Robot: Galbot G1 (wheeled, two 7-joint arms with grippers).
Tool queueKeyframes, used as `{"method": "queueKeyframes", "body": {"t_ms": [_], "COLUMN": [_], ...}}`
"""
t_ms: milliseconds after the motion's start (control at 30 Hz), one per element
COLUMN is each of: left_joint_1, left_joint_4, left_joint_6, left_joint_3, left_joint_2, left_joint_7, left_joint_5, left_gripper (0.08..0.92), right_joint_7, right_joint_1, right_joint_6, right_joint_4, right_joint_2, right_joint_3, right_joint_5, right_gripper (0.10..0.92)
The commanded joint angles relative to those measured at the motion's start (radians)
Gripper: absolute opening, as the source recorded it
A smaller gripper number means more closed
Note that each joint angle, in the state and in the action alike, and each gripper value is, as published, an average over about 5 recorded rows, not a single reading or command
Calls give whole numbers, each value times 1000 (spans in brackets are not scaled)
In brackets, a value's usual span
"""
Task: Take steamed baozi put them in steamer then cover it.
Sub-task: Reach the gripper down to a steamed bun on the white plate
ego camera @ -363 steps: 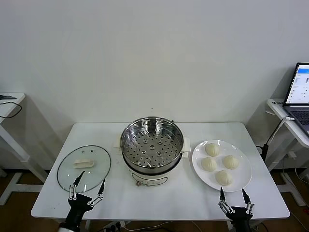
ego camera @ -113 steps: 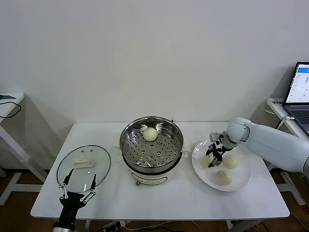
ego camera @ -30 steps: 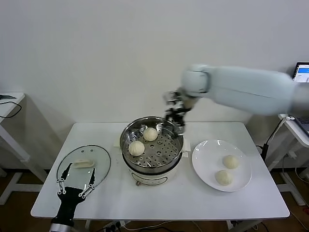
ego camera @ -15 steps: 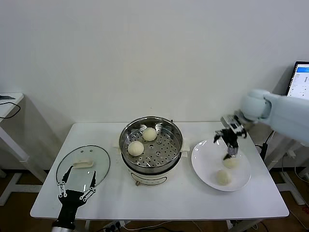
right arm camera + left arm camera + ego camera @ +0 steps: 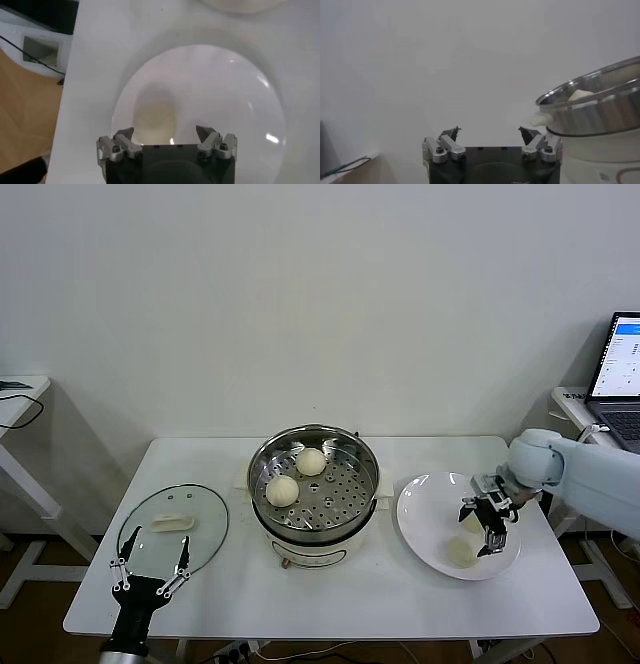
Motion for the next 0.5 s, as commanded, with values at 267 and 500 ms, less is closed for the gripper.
{"method": "queueKeyframes", "body": {"t_ms": [267, 500], "left_joint_1": [-12, -12], "left_joint_4": [11, 11], "left_joint_6": [4, 6], "left_joint_3": [-21, -22], "left_joint_2": [-2, -3], "left_joint_7": [-8, -9], "left_joint_5": [-7, -7], "left_gripper": [823, 823], "right_joint_7": [32, 38], "right_joint_1": [-151, -169], "right_joint_6": [-3, -6], "right_joint_4": [-70, -77], "right_joint_2": [19, 32], "right_joint_3": [97, 118], "right_joint_5": [-36, -37], "right_gripper": [823, 816]}}
